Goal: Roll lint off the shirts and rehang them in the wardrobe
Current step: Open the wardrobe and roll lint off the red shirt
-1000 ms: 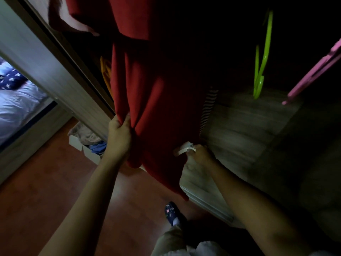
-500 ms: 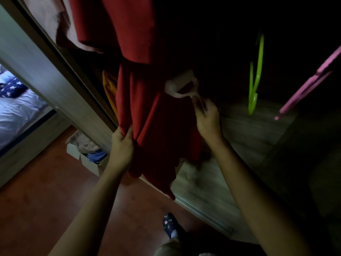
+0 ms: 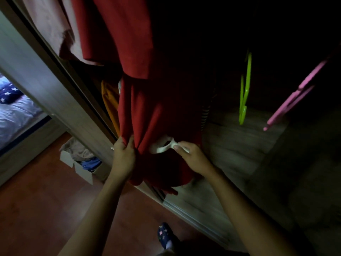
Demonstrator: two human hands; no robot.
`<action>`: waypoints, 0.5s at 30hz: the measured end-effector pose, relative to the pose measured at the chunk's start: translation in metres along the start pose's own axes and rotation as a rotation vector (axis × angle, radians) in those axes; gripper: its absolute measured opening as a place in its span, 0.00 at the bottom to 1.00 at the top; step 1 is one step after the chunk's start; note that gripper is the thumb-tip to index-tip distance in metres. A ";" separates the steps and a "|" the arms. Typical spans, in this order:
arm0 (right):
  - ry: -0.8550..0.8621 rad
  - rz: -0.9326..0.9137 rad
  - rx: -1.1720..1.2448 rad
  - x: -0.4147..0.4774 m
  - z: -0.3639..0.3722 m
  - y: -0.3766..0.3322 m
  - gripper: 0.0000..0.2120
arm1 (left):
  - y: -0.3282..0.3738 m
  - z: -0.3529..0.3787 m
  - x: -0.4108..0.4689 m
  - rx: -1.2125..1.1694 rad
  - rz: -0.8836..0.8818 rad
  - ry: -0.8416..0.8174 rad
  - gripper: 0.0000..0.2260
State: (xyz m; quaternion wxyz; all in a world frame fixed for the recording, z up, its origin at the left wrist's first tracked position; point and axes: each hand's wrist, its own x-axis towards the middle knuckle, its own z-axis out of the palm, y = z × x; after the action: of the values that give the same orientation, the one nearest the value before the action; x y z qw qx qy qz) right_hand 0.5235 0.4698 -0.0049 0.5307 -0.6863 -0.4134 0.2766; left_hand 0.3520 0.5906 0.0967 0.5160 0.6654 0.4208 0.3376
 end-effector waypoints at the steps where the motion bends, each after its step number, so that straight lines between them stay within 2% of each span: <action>1: 0.056 -0.011 0.057 0.004 -0.007 -0.009 0.12 | -0.001 0.002 0.000 -0.001 -0.001 -0.003 0.11; 3: 0.169 -0.033 0.140 0.016 -0.027 -0.031 0.08 | -0.002 0.007 0.000 0.000 -0.002 -0.013 0.12; 6: 0.357 -0.075 0.219 0.040 -0.056 -0.063 0.09 | 0.000 0.012 0.001 0.002 -0.012 -0.039 0.14; 9: 0.514 -0.129 0.197 0.066 -0.065 -0.073 0.07 | 0.000 0.011 0.002 0.002 -0.008 -0.046 0.13; 11: 0.537 -0.126 0.183 0.075 -0.059 -0.060 0.07 | 0.000 0.013 0.001 -0.003 -0.018 -0.049 0.11; 13: 0.534 -0.149 0.020 0.076 -0.042 -0.034 0.10 | 0.000 0.018 -0.001 -0.011 -0.015 -0.042 0.11; 14: 0.496 -0.143 -0.124 0.074 -0.031 -0.014 0.11 | -0.001 0.019 0.000 -0.016 -0.009 -0.039 0.10; 15: 0.400 -0.041 -0.159 0.068 -0.018 0.004 0.12 | -0.002 0.021 0.001 -0.017 -0.004 -0.039 0.10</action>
State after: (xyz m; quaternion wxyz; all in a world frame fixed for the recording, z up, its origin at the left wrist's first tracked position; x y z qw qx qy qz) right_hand 0.5739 0.5186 0.0003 0.5519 -0.7587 -0.3340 0.0905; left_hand 0.3704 0.5830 0.0900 0.5302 0.6666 0.4091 0.3274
